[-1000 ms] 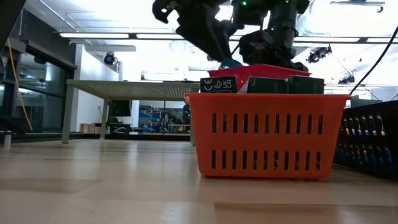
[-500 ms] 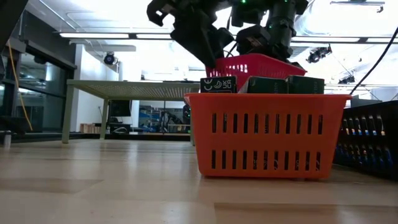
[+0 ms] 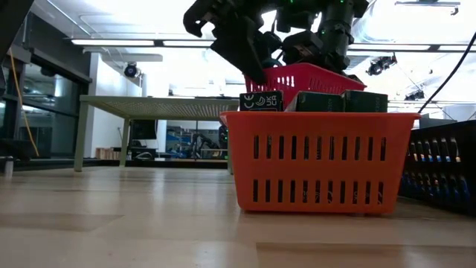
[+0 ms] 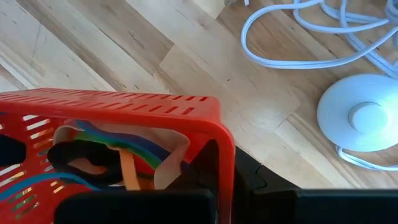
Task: Pick & Place Office Desk Supplies
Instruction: Put the red basket on the shelf
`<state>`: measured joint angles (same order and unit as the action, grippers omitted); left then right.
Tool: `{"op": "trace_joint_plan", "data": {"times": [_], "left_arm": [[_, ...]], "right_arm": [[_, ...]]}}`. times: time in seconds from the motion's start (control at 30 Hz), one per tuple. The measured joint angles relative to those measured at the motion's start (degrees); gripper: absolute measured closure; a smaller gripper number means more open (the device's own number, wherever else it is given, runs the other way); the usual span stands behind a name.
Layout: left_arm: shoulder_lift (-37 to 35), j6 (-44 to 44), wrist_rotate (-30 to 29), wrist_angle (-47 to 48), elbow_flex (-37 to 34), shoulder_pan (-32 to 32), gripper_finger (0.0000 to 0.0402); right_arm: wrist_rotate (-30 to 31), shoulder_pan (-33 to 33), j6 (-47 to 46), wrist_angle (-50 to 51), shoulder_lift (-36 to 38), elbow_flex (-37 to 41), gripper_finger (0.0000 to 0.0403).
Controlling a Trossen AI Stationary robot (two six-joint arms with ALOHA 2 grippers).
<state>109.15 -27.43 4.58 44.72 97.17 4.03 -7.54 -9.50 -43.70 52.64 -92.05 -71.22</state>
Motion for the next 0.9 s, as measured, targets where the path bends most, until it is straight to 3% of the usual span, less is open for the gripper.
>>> {"op": "trace_joint_plan", "data": {"times": [0.9], "left_arm": [[0.26,1.21,-0.16,2.25,0.00,1.13,0.0250]], "right_arm": [[-2.95,0.11,-0.07,-1.36,0.00,0.02,0.0400]]}}
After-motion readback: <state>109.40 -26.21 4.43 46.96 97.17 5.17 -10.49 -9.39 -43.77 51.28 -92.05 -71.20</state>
